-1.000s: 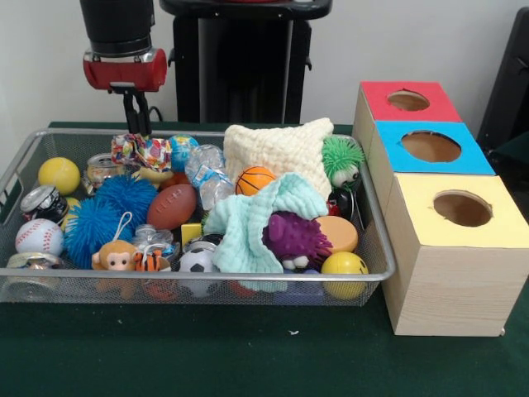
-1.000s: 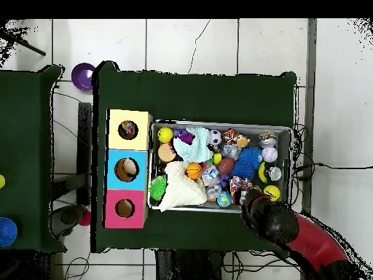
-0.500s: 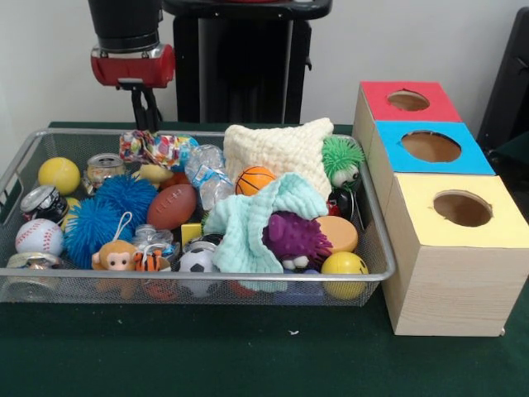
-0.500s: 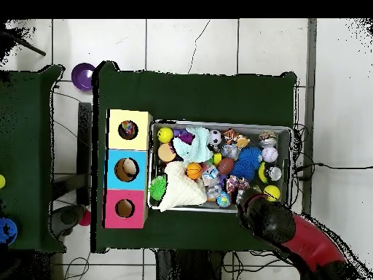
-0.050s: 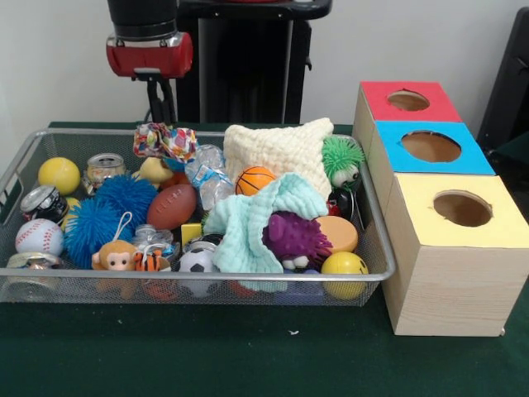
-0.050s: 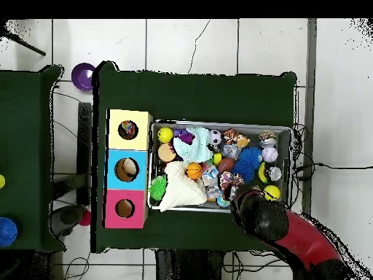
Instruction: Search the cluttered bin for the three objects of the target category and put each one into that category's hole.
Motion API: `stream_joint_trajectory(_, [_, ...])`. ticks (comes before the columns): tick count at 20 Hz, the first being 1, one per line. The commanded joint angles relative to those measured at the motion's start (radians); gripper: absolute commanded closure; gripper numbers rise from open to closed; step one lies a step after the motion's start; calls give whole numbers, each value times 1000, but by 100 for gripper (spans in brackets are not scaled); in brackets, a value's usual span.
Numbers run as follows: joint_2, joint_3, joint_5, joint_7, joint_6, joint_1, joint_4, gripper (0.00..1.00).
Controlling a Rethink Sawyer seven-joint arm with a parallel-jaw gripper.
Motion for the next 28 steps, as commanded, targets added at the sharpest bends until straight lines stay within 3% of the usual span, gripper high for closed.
stream_joint_trajectory(1, [-48, 45, 93, 176, 156, 18, 33, 100])
stream_joint_trajectory(9, [-85, 21, 136, 196, 197, 79, 17, 100])
stream_joint_trajectory(18, [-100, -70, 194, 293, 226, 251, -33, 100])
stream_joint_trajectory(28, [-63, -173, 249, 338, 185, 403, -67, 100])
